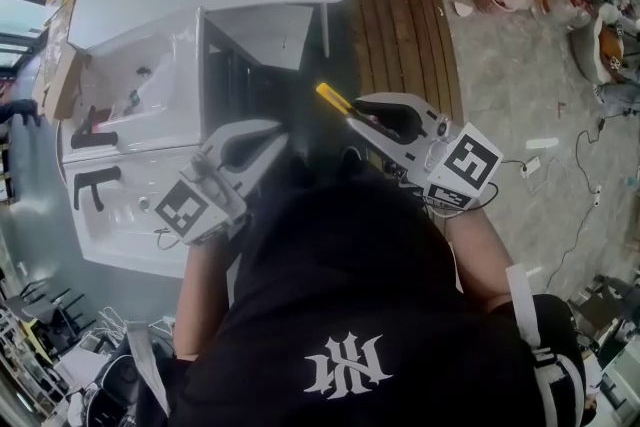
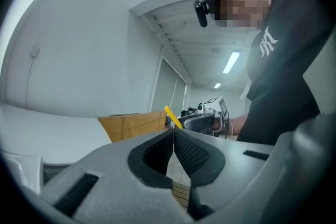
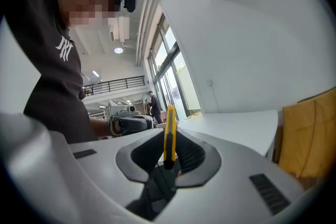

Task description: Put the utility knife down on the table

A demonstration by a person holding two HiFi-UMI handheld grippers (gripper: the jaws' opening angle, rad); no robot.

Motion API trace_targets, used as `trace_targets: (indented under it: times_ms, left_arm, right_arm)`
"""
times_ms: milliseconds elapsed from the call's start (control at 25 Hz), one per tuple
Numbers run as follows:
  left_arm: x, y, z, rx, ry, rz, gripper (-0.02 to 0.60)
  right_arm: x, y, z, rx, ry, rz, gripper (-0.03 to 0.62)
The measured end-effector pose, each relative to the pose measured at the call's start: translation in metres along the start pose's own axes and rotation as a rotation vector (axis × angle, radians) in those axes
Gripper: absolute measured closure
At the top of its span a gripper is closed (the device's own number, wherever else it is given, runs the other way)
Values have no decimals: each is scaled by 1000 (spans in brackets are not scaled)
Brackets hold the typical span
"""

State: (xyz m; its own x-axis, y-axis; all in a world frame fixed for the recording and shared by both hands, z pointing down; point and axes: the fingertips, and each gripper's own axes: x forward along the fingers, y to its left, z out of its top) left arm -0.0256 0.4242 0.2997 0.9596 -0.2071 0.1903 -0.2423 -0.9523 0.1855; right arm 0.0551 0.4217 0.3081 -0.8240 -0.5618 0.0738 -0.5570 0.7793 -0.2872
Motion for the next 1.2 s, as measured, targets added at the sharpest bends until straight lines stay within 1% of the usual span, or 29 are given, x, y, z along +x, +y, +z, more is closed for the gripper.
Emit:
trace_targets:
  times_ms: [120, 240, 480, 560, 680, 720, 760, 840, 920, 1000, 1120, 1200]
  left_arm:
    - [13, -4, 2, -20, -1, 18, 575]
    - [27, -9, 2, -25, 18, 24, 575]
    - [42, -16, 3, -24, 24, 23, 575]
    - [44, -14, 1, -26, 17, 13, 575]
    - [52, -9, 3, -52, -18, -18, 575]
    - [55, -7, 1, -58, -14, -24, 575]
    - [58, -3, -2, -61, 1, -26, 575]
    - [63, 6, -5, -61, 19, -34, 575]
    - [65, 19, 3, -55, -11, -54, 575]
    - [63, 34, 11, -50, -48, -69, 575]
    - [58, 58, 14, -44, -56, -66, 575]
    - [55, 73, 18, -47, -71, -79, 575]
  right_arm:
    - [-12, -5, 0, 2, -8, 19, 539]
    - [-25, -13, -2, 14, -23, 25, 539]
    - [-41, -35, -9, 48, -39, -6, 539]
    - [-40, -46, -19, 44, 5, -59, 539]
    - [-33, -75, -42, 0, 168, -210, 539]
    - [-32, -84, -46, 11, 189, -236, 539]
    - [-32, -91, -46, 38, 179, -242, 539]
    - [-35, -102, -35, 97, 115, -228, 539]
    - [-34, -113, -25, 113, 83, -233, 539]
    - [-29, -123, -22, 105, 92, -251, 539]
    - [-18, -137, -13, 110, 99, -267, 539]
    - [-4, -146, -4, 107, 95, -273, 539]
